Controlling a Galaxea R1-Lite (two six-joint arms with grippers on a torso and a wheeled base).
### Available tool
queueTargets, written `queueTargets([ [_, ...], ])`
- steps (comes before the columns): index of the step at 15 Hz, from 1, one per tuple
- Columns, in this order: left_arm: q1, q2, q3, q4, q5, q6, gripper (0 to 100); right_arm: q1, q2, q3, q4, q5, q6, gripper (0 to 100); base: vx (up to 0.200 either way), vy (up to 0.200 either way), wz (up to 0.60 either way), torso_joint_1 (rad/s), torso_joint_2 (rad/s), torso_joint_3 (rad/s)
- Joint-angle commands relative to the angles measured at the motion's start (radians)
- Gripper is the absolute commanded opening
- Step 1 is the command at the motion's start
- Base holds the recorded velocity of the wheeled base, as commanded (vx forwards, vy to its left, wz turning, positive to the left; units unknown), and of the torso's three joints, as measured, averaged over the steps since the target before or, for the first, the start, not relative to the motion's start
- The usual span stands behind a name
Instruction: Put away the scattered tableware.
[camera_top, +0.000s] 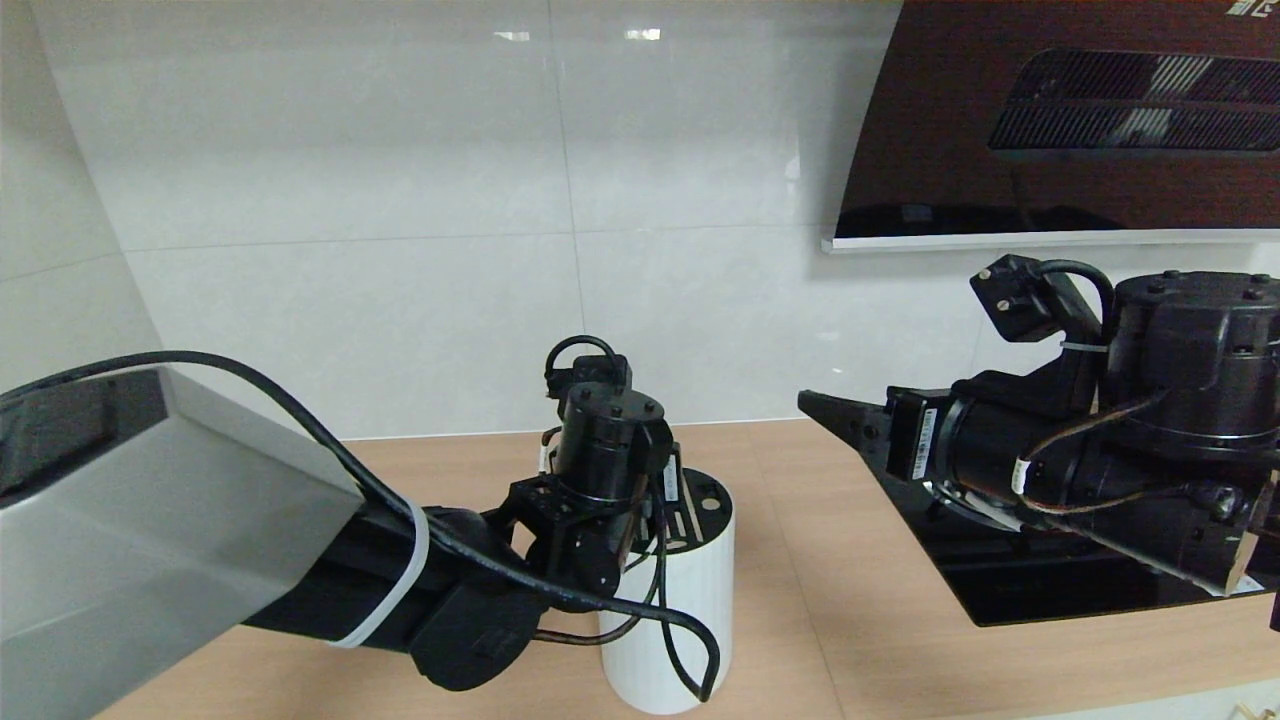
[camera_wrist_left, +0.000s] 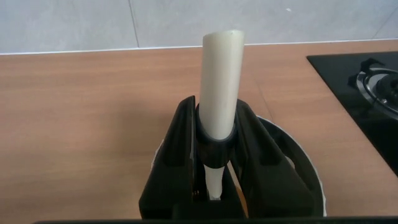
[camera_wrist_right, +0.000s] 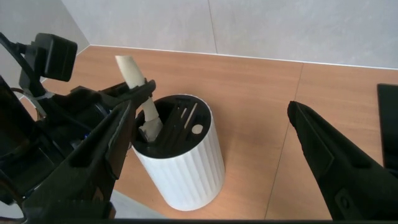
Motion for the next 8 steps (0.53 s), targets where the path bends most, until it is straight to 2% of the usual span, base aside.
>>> queueTargets([
  [1,-0.005,-0.001,0.004,0.001,0.001,0.000,0,0.000,0.004,0.001,-0.001,0.001,0.000,100,0.000,0.000,0.00,0.000,0.00,0.000],
  [2,-0.007,-0.001,0.010,-0.001,-0.001,0.001,100,0.000,0.004,0.001,-0.001,0.001,0.000,100,0.000,0.000,0.00,0.000,0.00,0.000],
  [8,-0.015,-0.010,0.013,-0.002,-0.001,0.003,100,0.000,0.004,0.001,-0.001,-0.001,0.000,100,0.000,0.000,0.00,0.000,0.00,0.000],
])
